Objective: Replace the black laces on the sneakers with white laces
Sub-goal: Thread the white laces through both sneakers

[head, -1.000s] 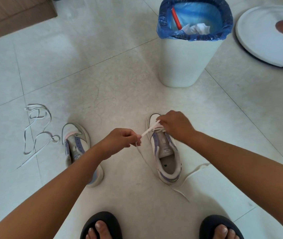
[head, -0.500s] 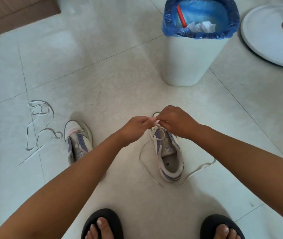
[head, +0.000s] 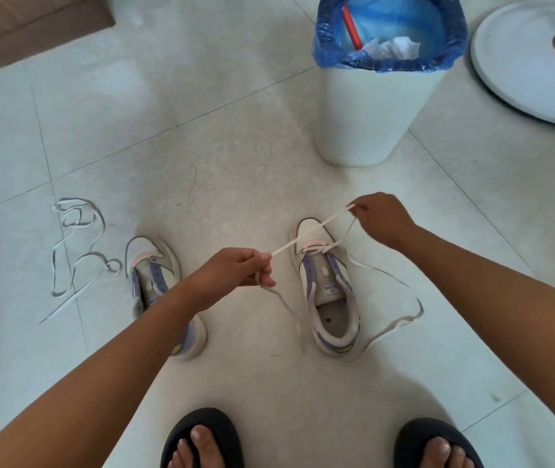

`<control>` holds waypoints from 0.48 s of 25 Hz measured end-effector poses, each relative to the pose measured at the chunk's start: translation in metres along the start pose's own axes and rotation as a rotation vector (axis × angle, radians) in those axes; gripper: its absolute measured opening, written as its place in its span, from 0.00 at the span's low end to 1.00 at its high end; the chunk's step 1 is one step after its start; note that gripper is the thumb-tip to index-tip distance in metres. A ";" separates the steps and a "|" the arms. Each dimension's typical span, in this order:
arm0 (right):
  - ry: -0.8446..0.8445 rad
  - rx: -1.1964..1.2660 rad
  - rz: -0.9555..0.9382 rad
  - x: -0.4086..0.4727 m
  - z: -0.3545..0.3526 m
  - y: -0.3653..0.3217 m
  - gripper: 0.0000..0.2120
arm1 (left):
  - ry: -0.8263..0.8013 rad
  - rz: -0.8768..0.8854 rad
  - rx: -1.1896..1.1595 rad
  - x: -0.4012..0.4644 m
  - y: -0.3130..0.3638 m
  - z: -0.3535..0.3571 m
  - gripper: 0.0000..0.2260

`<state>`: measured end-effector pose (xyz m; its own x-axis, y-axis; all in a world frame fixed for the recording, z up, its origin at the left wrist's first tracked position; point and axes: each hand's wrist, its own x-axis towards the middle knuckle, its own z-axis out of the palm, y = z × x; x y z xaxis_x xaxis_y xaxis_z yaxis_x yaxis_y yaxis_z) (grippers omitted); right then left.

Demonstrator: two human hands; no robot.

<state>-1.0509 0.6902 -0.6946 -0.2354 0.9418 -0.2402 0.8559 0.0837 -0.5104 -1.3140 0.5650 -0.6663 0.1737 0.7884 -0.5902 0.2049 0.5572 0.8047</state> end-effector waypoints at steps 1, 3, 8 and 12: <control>-0.027 -0.011 0.091 0.004 -0.004 0.008 0.13 | 0.025 -0.019 -0.005 -0.005 -0.006 -0.006 0.12; -0.152 -0.136 0.194 0.005 -0.006 0.008 0.14 | 0.053 -0.038 -0.020 -0.011 -0.010 -0.014 0.12; -0.262 -0.250 -0.585 -0.032 0.024 -0.073 0.23 | 0.015 -0.011 -0.028 -0.003 0.000 -0.004 0.12; -0.153 -0.362 -0.680 -0.039 0.037 -0.088 0.13 | -0.026 -0.007 -0.009 0.000 0.002 -0.002 0.10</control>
<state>-1.1341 0.6346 -0.6705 -0.7995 0.5930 -0.0961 0.5922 0.7513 -0.2913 -1.3154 0.5664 -0.6644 0.1977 0.7774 -0.5971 0.1974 0.5651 0.8011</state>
